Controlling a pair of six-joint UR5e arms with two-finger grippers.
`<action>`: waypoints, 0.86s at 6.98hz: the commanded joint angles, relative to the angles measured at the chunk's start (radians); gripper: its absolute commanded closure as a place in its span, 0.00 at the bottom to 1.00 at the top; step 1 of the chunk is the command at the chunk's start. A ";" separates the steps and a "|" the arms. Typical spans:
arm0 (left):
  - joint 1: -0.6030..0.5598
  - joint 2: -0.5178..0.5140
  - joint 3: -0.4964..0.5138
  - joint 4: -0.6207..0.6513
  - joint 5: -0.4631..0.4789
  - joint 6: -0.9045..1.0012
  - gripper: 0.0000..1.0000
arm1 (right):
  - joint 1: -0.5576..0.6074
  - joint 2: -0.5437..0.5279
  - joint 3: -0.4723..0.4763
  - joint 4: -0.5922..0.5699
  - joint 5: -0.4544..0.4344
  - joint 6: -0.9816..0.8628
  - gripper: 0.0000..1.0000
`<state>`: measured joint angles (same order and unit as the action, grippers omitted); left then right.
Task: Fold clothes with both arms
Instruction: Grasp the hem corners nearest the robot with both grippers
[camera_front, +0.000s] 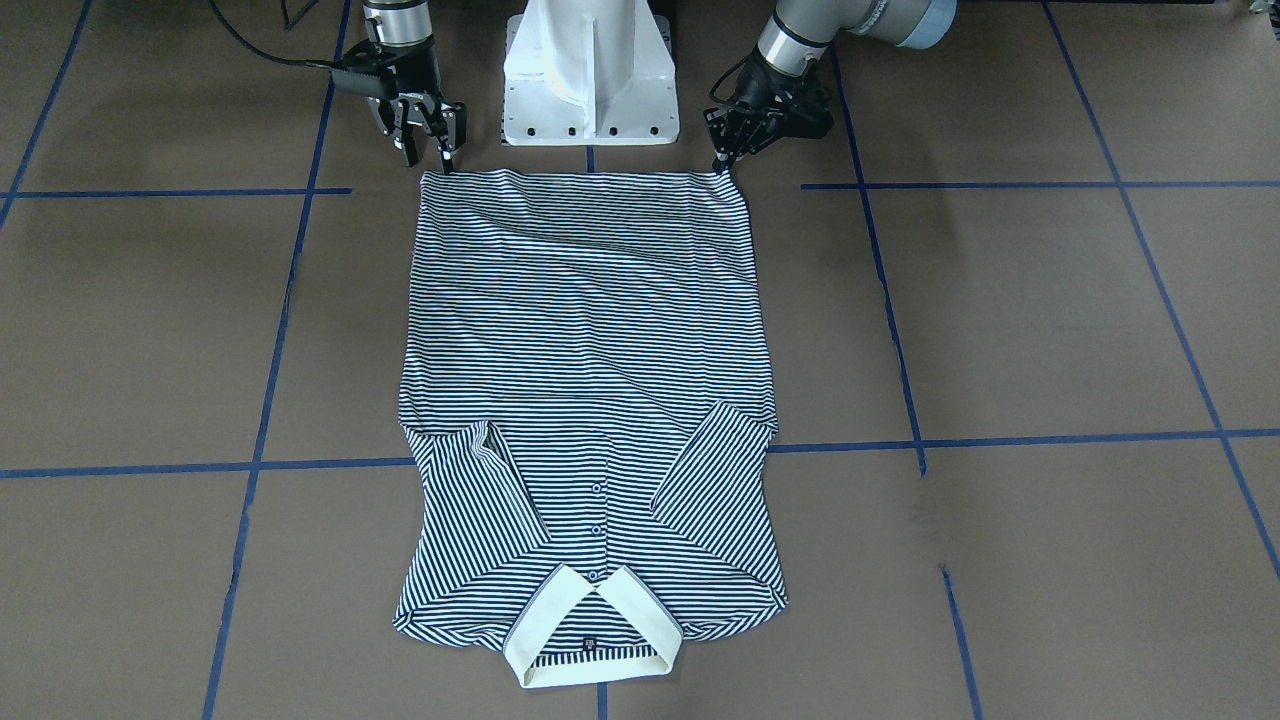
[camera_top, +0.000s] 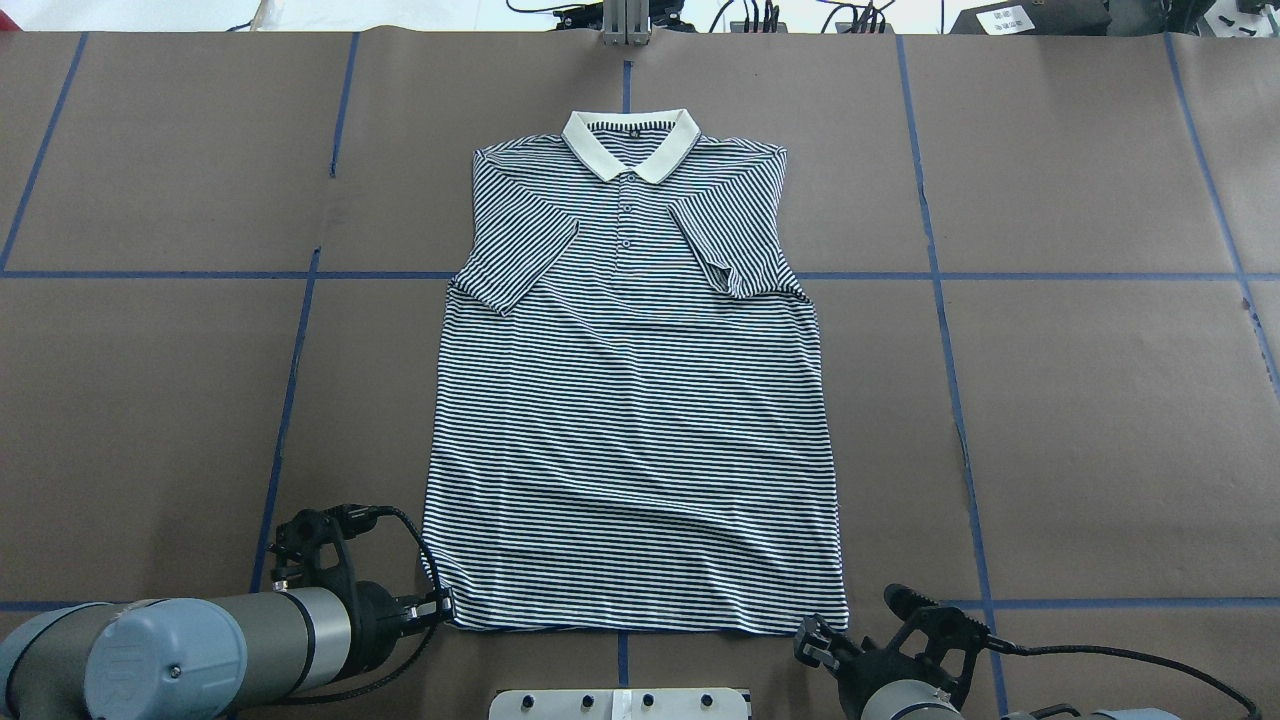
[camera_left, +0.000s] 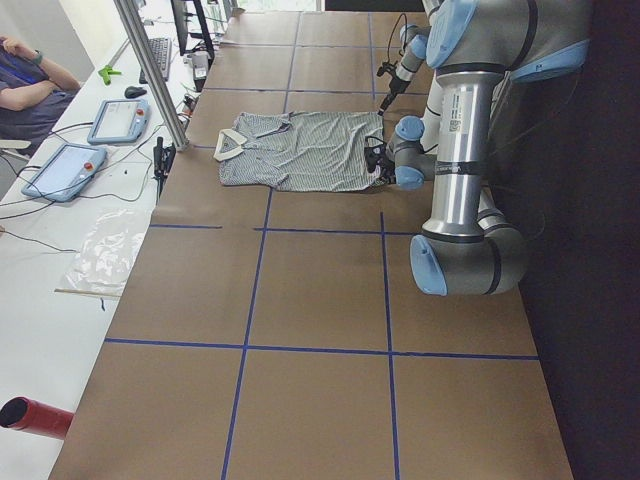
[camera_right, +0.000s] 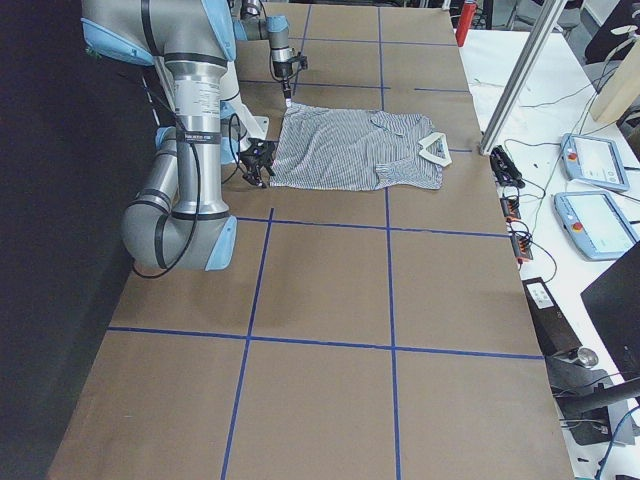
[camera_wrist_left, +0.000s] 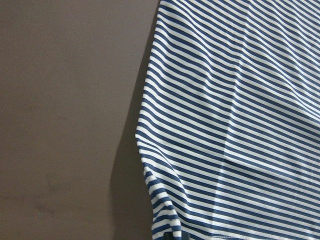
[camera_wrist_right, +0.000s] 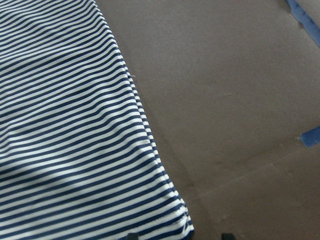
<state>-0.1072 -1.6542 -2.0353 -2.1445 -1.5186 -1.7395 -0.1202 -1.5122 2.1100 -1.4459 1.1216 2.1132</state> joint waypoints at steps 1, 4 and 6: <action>0.001 -0.001 0.000 0.000 0.000 0.000 1.00 | 0.005 0.004 -0.002 -0.001 0.000 -0.002 0.41; 0.001 -0.001 -0.005 0.000 0.000 -0.002 1.00 | 0.039 0.004 -0.007 -0.001 0.001 -0.027 0.42; 0.001 -0.002 -0.006 0.000 0.000 0.000 1.00 | 0.047 0.004 -0.005 -0.001 0.001 -0.030 0.48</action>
<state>-0.1059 -1.6556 -2.0402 -2.1445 -1.5186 -1.7406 -0.0779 -1.5081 2.1043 -1.4465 1.1227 2.0857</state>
